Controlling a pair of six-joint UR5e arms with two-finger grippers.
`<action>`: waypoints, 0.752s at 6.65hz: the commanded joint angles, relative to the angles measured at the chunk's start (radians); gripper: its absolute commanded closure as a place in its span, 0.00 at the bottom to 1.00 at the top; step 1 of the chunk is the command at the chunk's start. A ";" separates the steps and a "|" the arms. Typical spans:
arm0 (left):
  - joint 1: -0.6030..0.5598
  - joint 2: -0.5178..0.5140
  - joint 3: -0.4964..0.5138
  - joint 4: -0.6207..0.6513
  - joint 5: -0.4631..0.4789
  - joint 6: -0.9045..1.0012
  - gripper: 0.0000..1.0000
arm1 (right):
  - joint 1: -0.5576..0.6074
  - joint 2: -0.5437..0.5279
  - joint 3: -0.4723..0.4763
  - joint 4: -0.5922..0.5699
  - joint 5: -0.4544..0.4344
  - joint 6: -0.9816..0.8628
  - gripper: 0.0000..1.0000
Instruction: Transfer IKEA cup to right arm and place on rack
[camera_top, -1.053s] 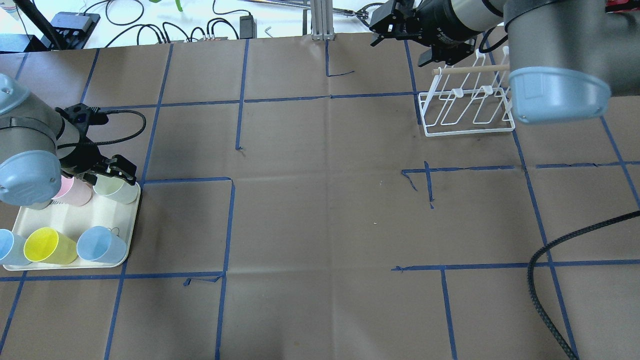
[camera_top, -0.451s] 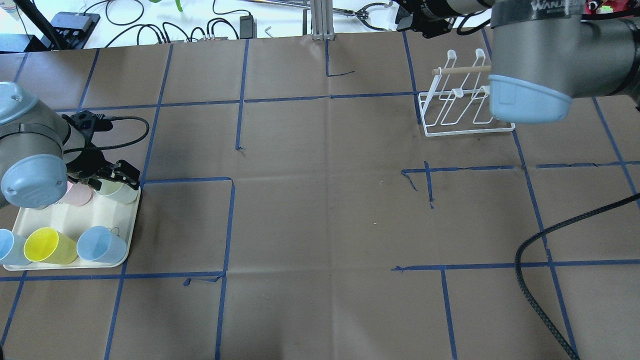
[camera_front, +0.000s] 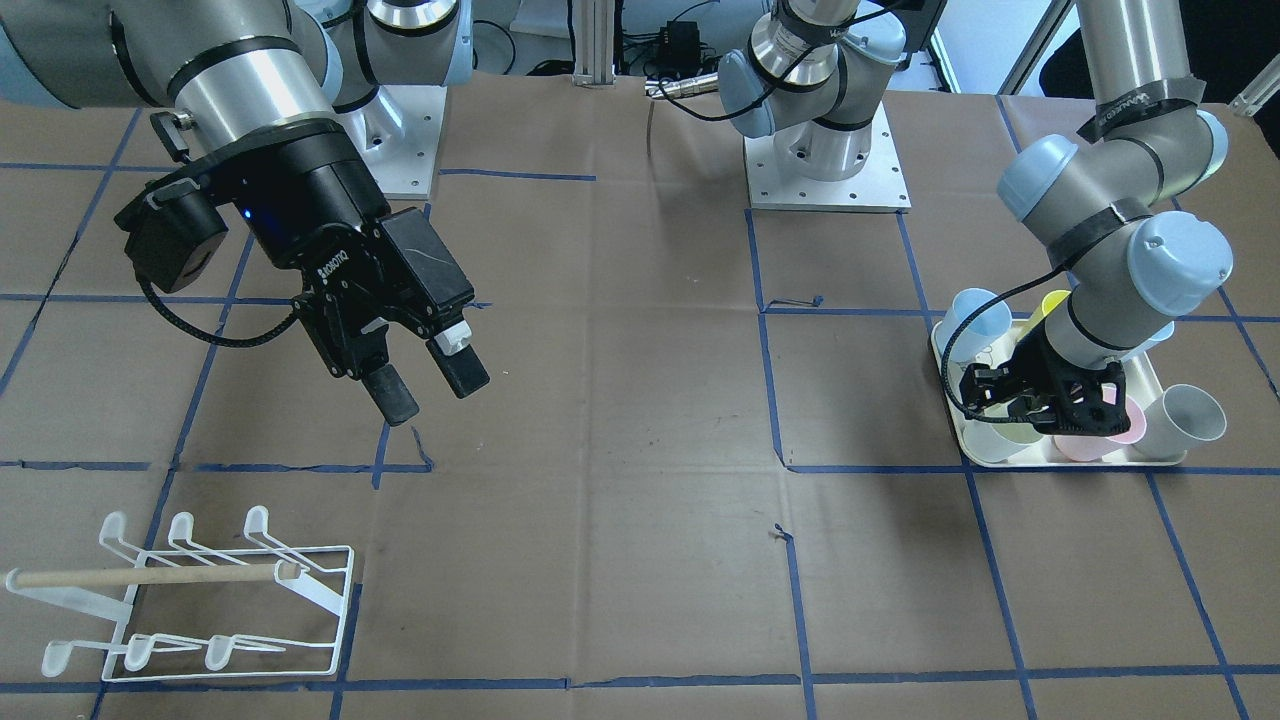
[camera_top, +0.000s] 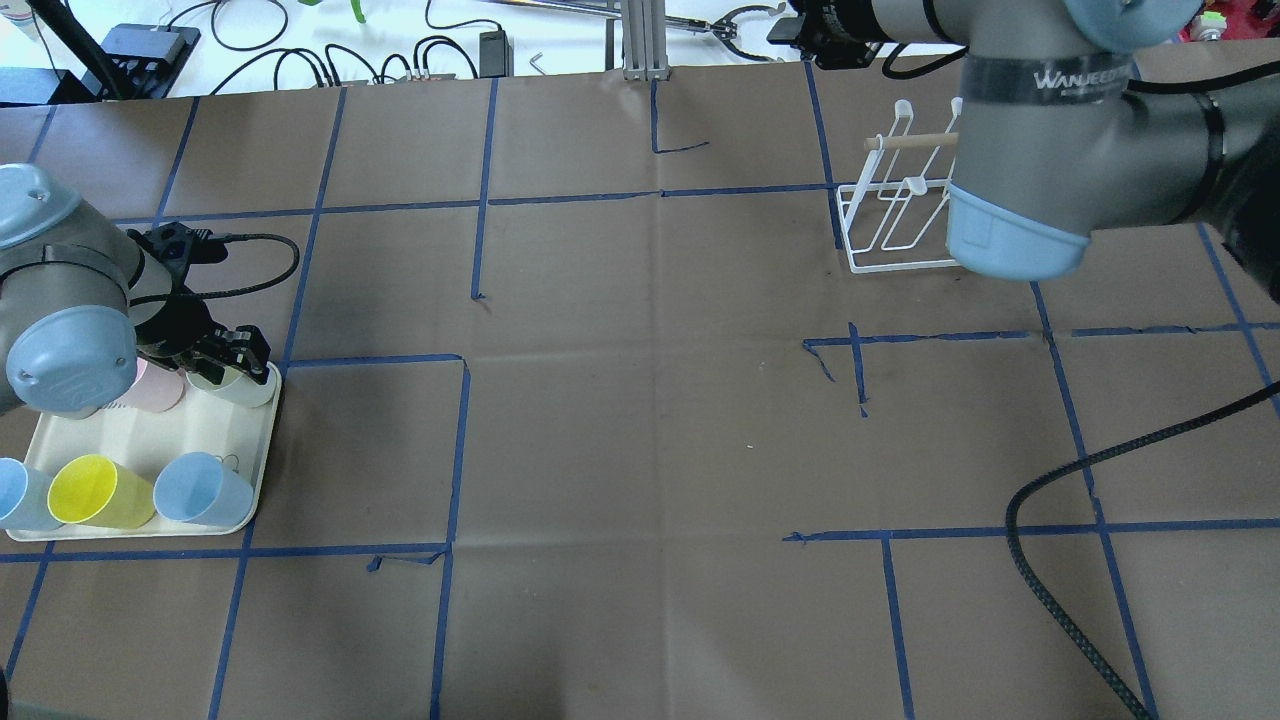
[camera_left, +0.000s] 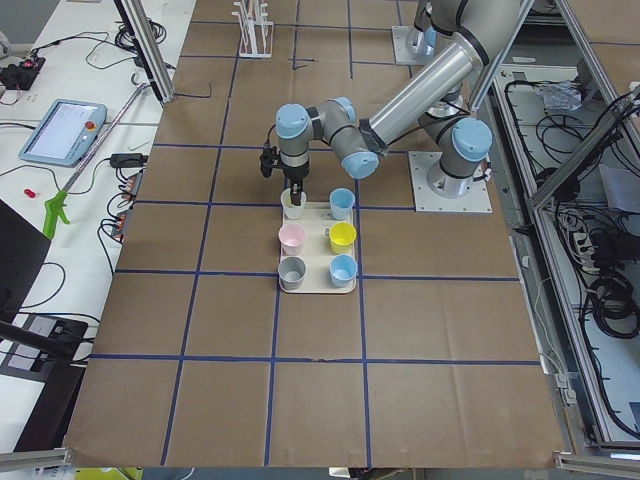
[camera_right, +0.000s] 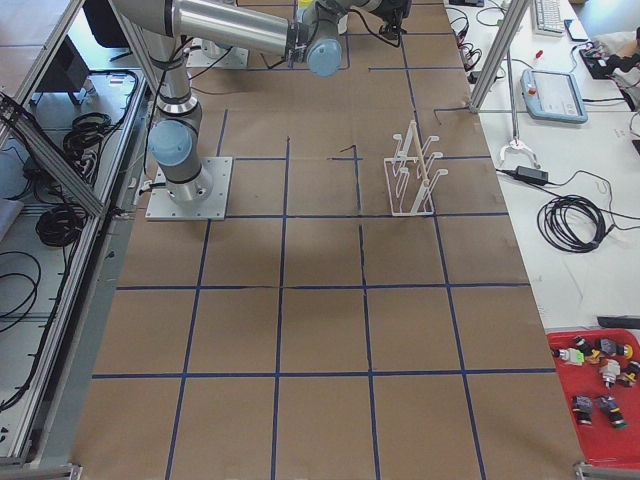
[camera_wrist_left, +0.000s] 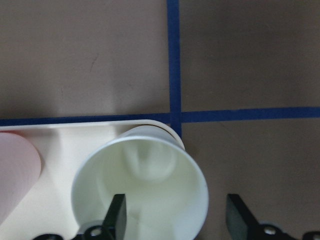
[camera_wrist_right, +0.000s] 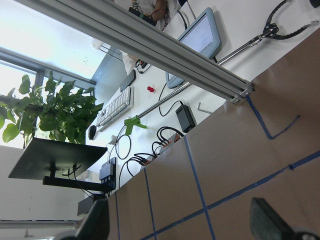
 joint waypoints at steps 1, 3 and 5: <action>-0.001 0.014 0.028 -0.001 -0.008 -0.001 1.00 | 0.002 -0.013 0.175 -0.327 0.006 0.285 0.00; -0.007 0.041 0.140 -0.089 -0.005 0.004 1.00 | 0.020 -0.012 0.358 -0.631 0.003 0.476 0.00; -0.014 0.089 0.317 -0.337 -0.006 0.002 1.00 | 0.020 -0.007 0.452 -0.826 -0.002 0.615 0.00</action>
